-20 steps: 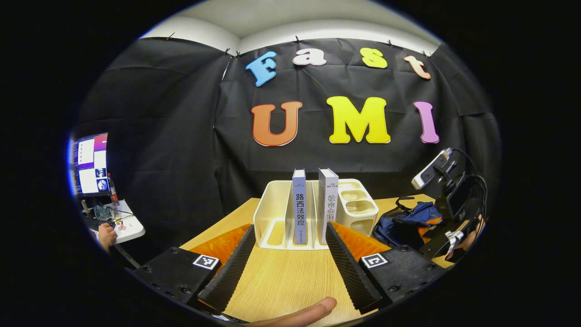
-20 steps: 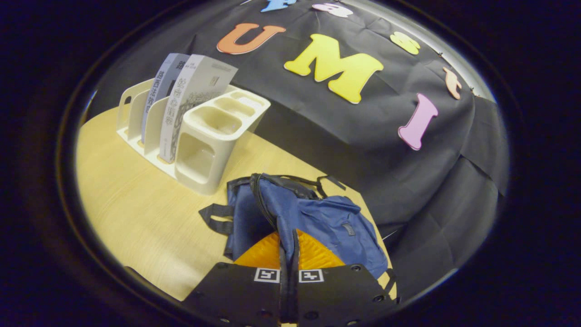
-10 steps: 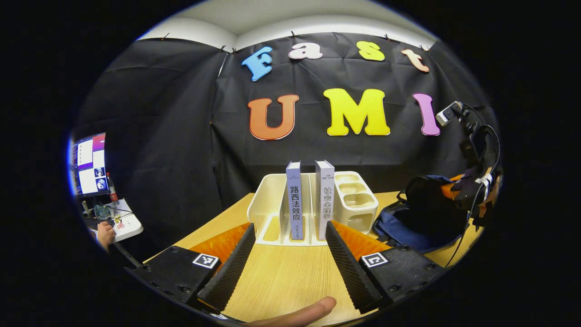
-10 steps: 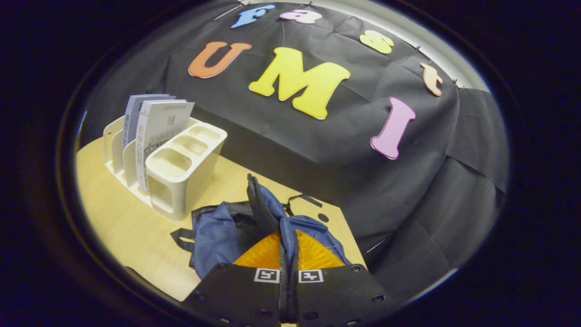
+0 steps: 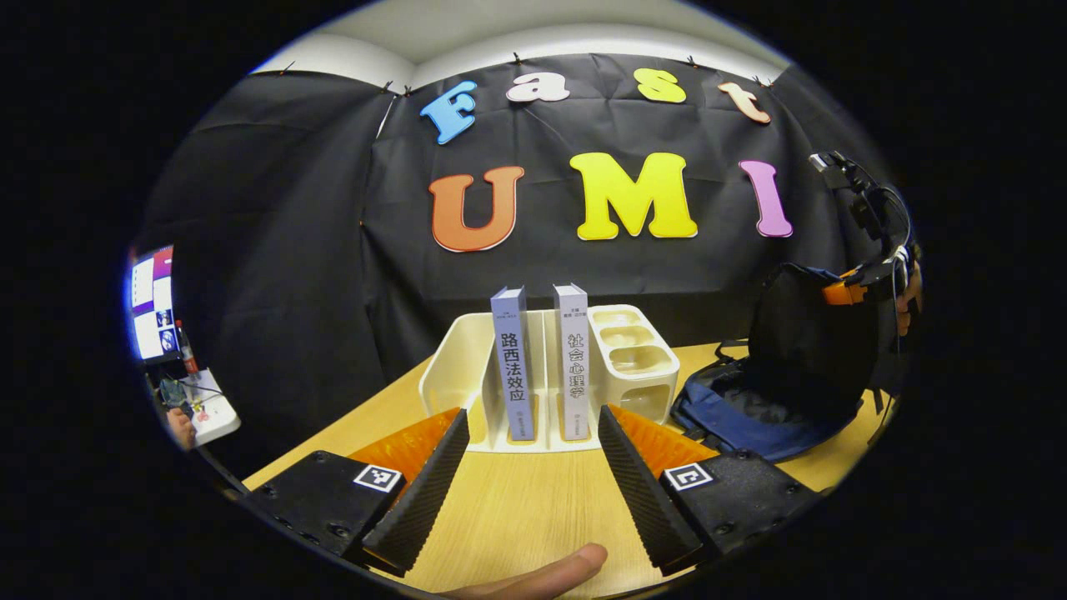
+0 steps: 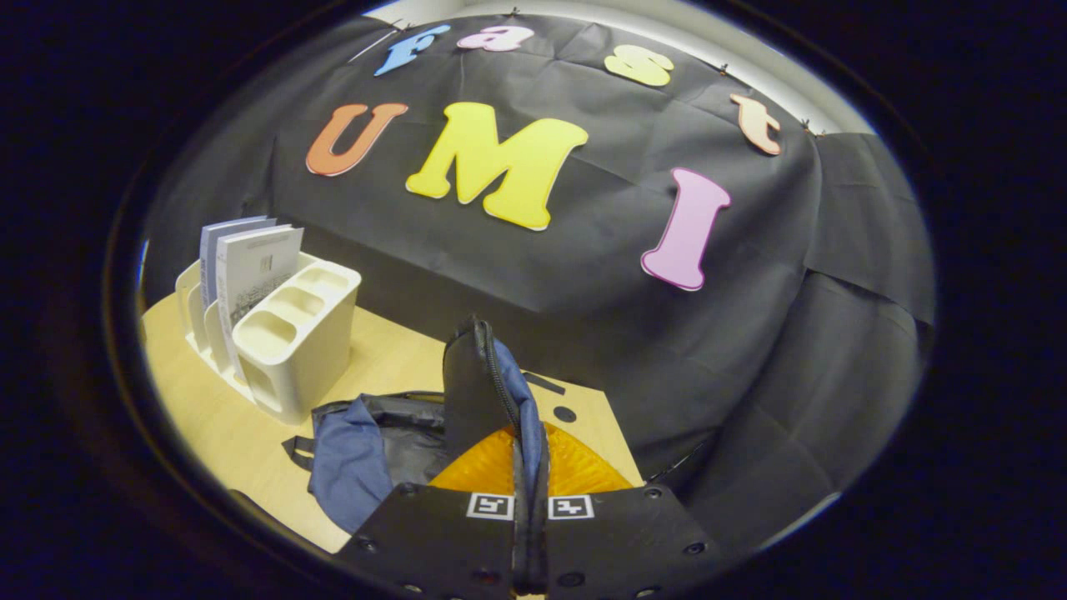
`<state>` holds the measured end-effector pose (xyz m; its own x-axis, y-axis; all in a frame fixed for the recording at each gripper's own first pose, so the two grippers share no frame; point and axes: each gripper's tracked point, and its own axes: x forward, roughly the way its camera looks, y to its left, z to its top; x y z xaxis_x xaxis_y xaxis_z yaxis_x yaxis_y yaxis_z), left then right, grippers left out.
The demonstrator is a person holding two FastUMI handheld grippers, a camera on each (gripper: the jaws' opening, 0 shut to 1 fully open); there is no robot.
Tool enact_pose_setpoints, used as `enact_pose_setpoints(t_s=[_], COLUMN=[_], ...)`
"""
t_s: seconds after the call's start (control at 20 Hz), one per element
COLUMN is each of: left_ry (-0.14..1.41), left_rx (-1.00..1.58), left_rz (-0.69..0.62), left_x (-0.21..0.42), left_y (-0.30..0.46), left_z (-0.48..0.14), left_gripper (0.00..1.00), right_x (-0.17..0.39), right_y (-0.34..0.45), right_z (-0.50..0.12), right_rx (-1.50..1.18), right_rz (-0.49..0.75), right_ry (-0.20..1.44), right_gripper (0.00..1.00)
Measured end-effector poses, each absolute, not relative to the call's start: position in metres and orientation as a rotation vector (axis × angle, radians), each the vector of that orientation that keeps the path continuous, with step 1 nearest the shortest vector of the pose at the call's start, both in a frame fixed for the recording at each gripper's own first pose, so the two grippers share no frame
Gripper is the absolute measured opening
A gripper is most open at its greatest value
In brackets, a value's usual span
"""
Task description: Open the schoolbag, grab two books from the bookshelf and put them into the schoolbag.
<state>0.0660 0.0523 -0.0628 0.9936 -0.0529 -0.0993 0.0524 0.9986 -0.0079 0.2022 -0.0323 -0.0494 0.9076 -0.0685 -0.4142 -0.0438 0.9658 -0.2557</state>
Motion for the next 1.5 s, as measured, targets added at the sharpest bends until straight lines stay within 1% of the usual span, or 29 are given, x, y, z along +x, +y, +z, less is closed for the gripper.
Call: enact_pose_setpoints(t_s=[0.2, 0.35, 0.45, 0.75, 0.95, 1.1, 1.35, 1.5], left_ry=[0.15, 0.14, 0.131, 0.11, 0.127, 0.138, 0.254, 0.348], left_rx=[-0.014, 0.009, 0.026, -0.013, -0.026, 0.009, 0.002, 0.02], left_rz=[-0.025, -0.039, -0.065, -0.142, -0.142, -0.135, -0.147, -0.148], left_x=[0.092, 0.11, 0.122, 0.157, 0.188, 0.215, 0.264, 0.288], left_y=[0.056, 0.045, 0.034, -0.005, -0.015, -0.015, -0.011, -0.012], left_z=[-0.064, -0.049, -0.038, 0.004, 0.039, 0.06, 0.063, 0.05], left_gripper=[0.98, 0.98, 0.98, 0.98, 0.98, 0.97, 0.98, 0.97], right_x=[0.212, 0.217, 0.221, 0.23, 0.232, 0.232, 0.231, 0.226], right_y=[-0.063, -0.081, -0.097, -0.123, -0.128, -0.126, -0.124, -0.123], right_z=[-0.05, -0.05, -0.053, -0.061, -0.063, -0.062, -0.059, -0.063], right_rx=[-0.231, -0.2, -0.202, -0.153, -0.165, -0.157, -0.138, -0.115], right_rz=[-0.007, 0.004, -0.013, 0.003, 0.017, 0.028, 0.051, 0.07], right_ry=[0.439, 0.439, 0.443, 0.465, 0.468, 0.456, 0.434, 0.43], right_gripper=[0.0, 0.0, 0.0, 0.0, 0.0, 0.0, 0.0, 0.0])
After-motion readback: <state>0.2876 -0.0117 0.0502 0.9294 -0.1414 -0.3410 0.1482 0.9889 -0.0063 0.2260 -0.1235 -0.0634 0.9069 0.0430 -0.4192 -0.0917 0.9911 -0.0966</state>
